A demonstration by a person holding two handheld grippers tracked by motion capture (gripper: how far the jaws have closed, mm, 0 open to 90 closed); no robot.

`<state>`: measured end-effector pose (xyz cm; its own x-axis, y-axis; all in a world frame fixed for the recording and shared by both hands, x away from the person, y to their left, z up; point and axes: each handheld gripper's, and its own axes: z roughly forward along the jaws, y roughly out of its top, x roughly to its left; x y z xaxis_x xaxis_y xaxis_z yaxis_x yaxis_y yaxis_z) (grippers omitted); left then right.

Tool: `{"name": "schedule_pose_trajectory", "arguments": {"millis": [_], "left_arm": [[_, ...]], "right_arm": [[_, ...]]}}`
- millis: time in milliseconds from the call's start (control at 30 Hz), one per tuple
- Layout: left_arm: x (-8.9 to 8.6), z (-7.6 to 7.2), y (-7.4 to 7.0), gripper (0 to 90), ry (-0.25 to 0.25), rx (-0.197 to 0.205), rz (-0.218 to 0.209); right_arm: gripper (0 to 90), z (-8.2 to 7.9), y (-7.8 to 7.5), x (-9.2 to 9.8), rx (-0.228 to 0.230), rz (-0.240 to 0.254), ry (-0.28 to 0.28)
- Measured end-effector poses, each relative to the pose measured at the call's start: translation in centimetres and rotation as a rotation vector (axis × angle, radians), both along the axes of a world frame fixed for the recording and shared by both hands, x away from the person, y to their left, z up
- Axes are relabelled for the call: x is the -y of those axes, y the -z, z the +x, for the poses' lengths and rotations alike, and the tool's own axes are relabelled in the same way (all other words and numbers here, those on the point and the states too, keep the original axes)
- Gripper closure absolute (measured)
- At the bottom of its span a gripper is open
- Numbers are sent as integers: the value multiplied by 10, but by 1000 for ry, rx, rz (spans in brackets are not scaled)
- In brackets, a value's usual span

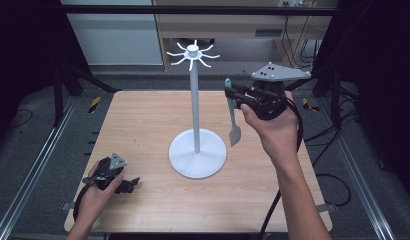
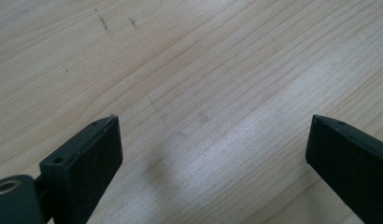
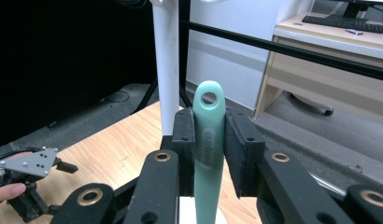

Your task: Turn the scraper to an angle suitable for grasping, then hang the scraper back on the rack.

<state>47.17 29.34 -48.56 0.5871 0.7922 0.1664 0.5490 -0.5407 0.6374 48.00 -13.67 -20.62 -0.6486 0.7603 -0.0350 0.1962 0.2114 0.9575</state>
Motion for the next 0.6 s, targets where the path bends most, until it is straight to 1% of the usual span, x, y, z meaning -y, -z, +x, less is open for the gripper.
{"name": "schedule_pose_trajectory", "arguments": {"millis": [133, 600], "left_arm": [[0, 0, 0, 35, -3, 2, -5], [0, 0, 0, 36, 4, 0, 1]], "right_arm": [[749, -2, -3, -2, 5, 5, -7], [748, -8, -16, -10, 33, 16, -27]]}}
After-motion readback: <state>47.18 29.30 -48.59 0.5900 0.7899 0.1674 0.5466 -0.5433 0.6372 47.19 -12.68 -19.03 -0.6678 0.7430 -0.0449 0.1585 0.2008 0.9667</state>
